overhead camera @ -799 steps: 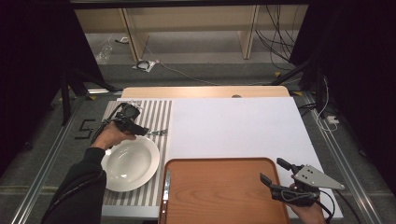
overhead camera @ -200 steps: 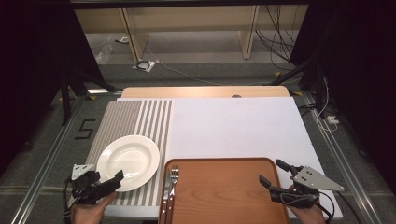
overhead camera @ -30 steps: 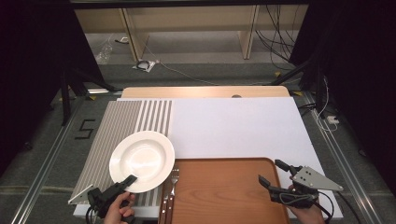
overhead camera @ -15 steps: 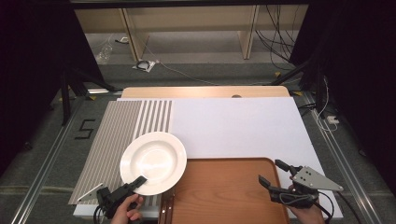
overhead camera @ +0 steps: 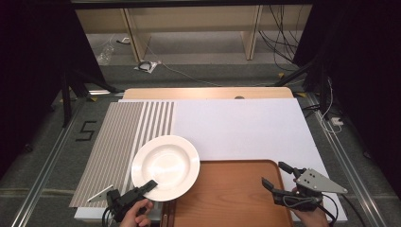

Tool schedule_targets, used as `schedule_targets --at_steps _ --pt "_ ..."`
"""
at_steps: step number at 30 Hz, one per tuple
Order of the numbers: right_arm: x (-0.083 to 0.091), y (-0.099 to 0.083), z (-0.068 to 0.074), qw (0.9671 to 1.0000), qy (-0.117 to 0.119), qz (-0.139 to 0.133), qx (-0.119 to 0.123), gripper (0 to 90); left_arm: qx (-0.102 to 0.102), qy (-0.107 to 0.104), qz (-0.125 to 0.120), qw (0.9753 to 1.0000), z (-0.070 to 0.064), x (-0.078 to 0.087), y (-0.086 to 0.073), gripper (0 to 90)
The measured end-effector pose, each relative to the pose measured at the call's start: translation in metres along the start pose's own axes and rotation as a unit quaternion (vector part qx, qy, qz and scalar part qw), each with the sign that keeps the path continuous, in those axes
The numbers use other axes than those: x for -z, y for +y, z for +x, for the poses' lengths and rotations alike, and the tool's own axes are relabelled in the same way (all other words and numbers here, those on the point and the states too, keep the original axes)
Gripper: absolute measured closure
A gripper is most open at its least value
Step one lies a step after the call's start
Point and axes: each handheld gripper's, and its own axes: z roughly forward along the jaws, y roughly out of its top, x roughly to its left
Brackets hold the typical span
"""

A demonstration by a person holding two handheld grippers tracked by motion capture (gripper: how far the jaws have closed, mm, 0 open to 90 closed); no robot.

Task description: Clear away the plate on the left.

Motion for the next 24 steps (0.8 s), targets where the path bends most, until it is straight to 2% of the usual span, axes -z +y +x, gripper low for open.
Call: schedule_targets --at_steps 12,24 --pt "0.0 0.0 0.0 1.0 0.0 -0.001 -0.001 22.4 -0.015 0.005 0.03 0.9994 -0.004 -0.009 -0.015 77.7" --pt "0.0 0.0 0.0 1.0 0.0 0.0 0.0 22.4 -0.027 0.013 0.064 0.9975 -0.006 -0.02 -0.032 77.5"
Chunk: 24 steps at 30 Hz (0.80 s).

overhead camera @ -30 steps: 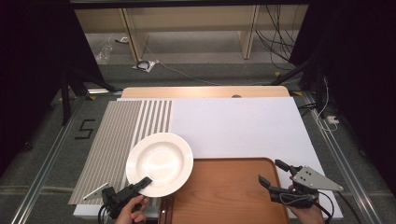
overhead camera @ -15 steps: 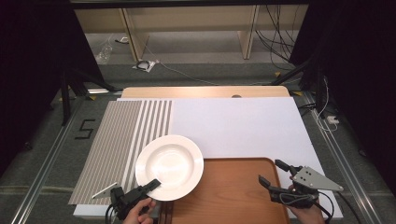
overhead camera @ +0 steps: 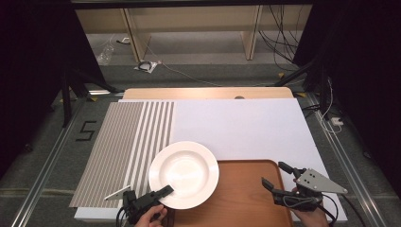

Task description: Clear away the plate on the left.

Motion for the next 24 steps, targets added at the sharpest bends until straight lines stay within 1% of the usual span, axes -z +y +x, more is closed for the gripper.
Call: schedule_targets --at_steps 7,11,14,24 --pt "0.0 0.0 0.0 1.0 0.0 -0.001 0.0 22.4 -0.005 0.006 0.02 0.9998 -0.001 -0.007 -0.009 77.5" --pt "0.0 0.0 0.0 1.0 -0.001 0.0 0.001 22.4 -0.012 0.007 0.032 0.9994 -0.002 -0.011 -0.015 77.5" --pt "0.0 0.0 0.0 1.0 -0.001 0.0 0.001 22.4 -0.016 0.007 0.04 0.999 -0.002 -0.014 -0.018 77.5" --pt "0.0 0.0 0.0 1.0 -0.001 -0.001 0.001 22.4 -0.026 0.016 0.065 0.9974 -0.003 -0.024 -0.029 77.5"
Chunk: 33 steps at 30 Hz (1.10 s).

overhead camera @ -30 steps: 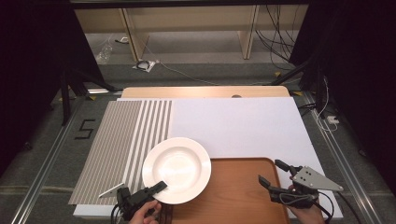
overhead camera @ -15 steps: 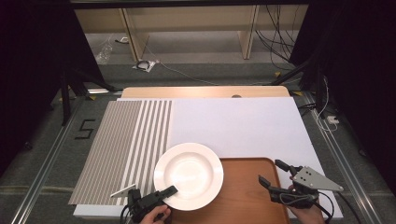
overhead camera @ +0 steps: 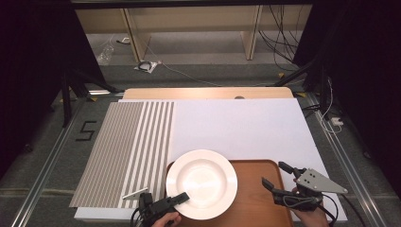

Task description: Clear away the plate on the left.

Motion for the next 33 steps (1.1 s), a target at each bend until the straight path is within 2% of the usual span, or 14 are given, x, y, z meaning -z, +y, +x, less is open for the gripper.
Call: schedule_targets --at_steps 12,33 --pt "0.0 0.0 0.0 1.0 0.0 0.001 0.0 22.4 -0.015 0.007 0.03 0.9994 -0.002 -0.014 -0.01 77.4" --pt "0.0 0.0 0.0 1.0 0.001 0.001 0.001 22.4 -0.025 0.017 0.065 0.9974 -0.004 -0.03 -0.022 77.3"
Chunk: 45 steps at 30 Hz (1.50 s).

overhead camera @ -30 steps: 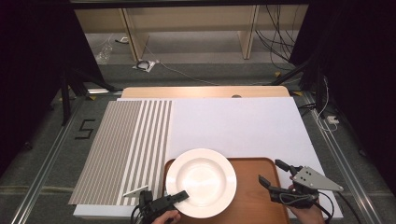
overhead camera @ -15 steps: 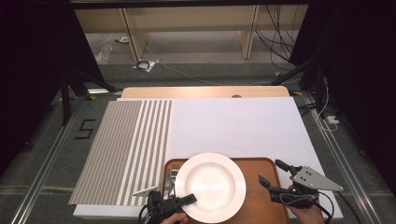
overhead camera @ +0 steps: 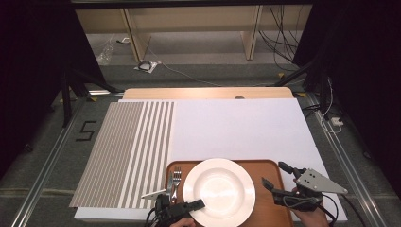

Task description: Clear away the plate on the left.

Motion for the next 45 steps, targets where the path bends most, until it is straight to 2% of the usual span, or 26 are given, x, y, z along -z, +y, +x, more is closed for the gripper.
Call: schedule_targets --at_steps 16,25,36,39,45 --pt "0.0 0.0 0.0 1.0 0.0 0.0 -0.002 22.4 -0.004 0.009 0.026 0.9996 0.001 -0.011 -0.011 76.9" --pt "0.0 0.0 0.0 1.0 0.001 -0.001 -0.001 22.4 0.001 0.006 0.024 0.9997 0.002 -0.012 -0.012 76.9" --pt "0.0 0.0 0.0 1.0 0.001 -0.002 -0.001 22.4 -0.006 0.009 0.029 0.9995 0.006 -0.012 -0.013 77.0" --pt "0.0 0.0 0.0 1.0 0.001 -0.002 -0.002 22.4 -0.008 0.006 0.027 0.9996 0.005 -0.012 -0.013 73.8" --pt "0.0 0.0 0.0 1.0 0.001 -0.001 -0.001 22.4 -0.03 0.005 0.035 0.9989 0.002 -0.013 -0.011 65.8"
